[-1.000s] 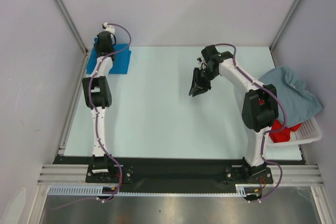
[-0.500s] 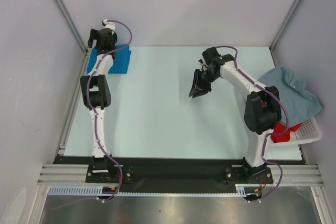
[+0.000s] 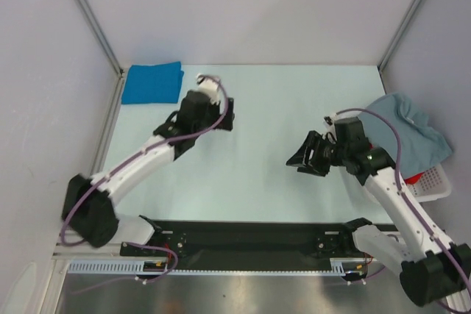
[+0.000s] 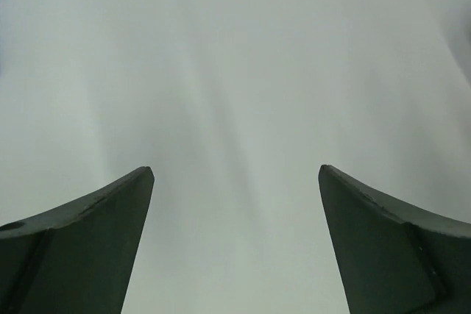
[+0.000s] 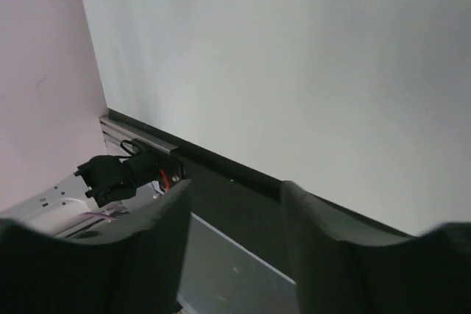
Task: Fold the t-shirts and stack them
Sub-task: Reset both grippers
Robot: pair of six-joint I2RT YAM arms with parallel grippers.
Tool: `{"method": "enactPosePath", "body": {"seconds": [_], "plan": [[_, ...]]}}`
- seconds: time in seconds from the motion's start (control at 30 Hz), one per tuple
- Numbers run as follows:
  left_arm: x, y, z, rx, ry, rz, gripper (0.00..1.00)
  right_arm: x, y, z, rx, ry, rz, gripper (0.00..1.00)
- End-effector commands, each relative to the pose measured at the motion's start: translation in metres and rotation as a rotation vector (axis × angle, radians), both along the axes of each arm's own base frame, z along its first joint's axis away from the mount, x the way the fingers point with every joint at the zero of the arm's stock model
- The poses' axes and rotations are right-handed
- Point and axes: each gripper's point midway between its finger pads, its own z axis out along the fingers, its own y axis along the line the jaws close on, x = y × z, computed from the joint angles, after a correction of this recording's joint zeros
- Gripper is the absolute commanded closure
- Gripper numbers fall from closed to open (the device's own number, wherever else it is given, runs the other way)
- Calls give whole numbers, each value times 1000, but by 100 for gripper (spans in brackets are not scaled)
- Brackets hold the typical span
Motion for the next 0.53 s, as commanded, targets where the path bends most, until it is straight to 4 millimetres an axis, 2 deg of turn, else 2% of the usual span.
{"method": "enactPosePath", "body": {"seconds": [0.0, 0.03, 0.07, 0.1, 0.13, 0.17, 0.2, 0.23, 0.27, 0.3, 0.37, 0.4, 0.43, 0.47, 0.5], "plan": [[-74, -11, -16, -372, 190, 5, 0, -4, -2, -6, 60, -15, -79, 36], [-95, -11, -37, -404, 226, -18, 0, -9, -5, -17, 49, -2, -98, 32], [-115, -13, -13, -525, 198, -48, 0, -13, -8, -16, 58, -22, -115, 28], [-139, -14, -39, -549, 259, -84, 0, -14, -11, -18, 59, -24, -145, 23], [-147, -18, -30, -622, 228, -119, 0, -15, -13, -21, 61, -31, -161, 21], [-167, -19, -8, -741, 213, -170, 0, -18, -16, -28, 68, -46, -180, 20], [-180, -15, -33, -765, 258, -169, 0, -18, -19, -33, 64, -53, -199, 12], [-187, -14, -23, -830, 231, -200, 0, -20, -20, -37, 75, -39, -229, 4], [-200, -10, -8, -914, 213, -230, 0, -23, -22, -48, 73, -25, -243, 3], [-211, -8, -18, -936, 225, -260, 0, -27, -22, -48, 93, -44, -245, 0], [-225, -3, -19, -1002, 245, -278, 0, -31, -21, -48, 140, -58, -262, 0], [-237, 3, -16, -1052, 209, -311, 0, -37, -22, -64, 145, -24, -273, 0], [-246, 3, -19, -1078, 230, -340, 0, -40, -22, -54, 205, -56, -298, 0], [-254, 6, -16, -1143, 244, -357, 0, -41, -20, -52, 245, -77, -300, 0], [-264, 10, -16, -1198, 217, -399, 0, -50, -13, -59, 302, -63, -259, 0]]}}
